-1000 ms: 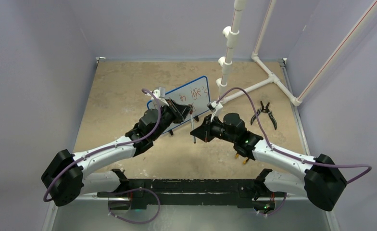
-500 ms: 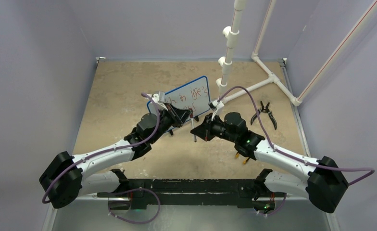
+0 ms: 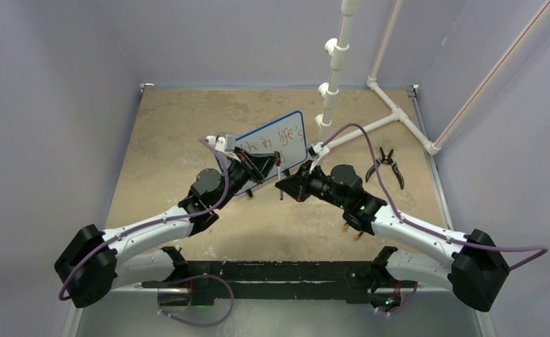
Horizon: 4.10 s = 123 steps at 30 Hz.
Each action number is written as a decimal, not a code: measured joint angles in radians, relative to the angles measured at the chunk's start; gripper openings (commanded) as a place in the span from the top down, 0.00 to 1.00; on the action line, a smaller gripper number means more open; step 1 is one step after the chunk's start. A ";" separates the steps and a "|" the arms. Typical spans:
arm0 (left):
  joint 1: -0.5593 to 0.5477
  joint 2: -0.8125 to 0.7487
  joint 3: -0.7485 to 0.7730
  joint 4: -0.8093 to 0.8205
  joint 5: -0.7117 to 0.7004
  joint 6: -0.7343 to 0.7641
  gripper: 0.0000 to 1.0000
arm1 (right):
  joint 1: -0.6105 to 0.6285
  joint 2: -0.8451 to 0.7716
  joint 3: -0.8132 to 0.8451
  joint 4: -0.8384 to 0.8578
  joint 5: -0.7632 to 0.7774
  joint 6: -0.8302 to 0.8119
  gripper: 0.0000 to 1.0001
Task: Write a sentence on the whiteboard
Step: Close the whiteboard marker at the center of the board.
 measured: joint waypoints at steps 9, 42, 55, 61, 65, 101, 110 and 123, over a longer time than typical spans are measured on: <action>0.000 -0.055 -0.028 0.033 0.029 0.057 1.00 | 0.016 -0.003 0.017 0.013 0.012 -0.006 1.00; -0.111 -0.069 -0.192 -0.132 0.158 0.059 0.92 | -0.026 -0.033 0.075 0.275 0.233 0.014 1.00; -0.085 -0.159 0.240 -0.533 0.120 0.259 0.24 | -0.023 -0.113 0.063 0.193 0.153 -0.100 1.00; 0.031 -0.105 0.465 -0.643 0.292 0.296 0.18 | -0.023 -0.158 0.058 0.119 -0.027 -0.188 1.00; 0.051 -0.067 0.535 -0.668 0.368 0.299 0.16 | -0.023 -0.162 0.056 0.093 -0.117 -0.226 1.00; 0.066 -0.061 0.362 -0.562 0.488 0.308 1.00 | -0.004 -0.116 0.056 -0.078 -0.202 -0.161 1.00; 0.055 -0.076 0.310 -0.513 0.498 0.312 1.00 | 0.006 -0.116 0.056 -0.115 -0.186 -0.151 1.00; 0.031 -0.089 0.283 -0.514 0.477 0.320 1.00 | 0.012 -0.155 0.040 -0.143 -0.158 -0.137 1.00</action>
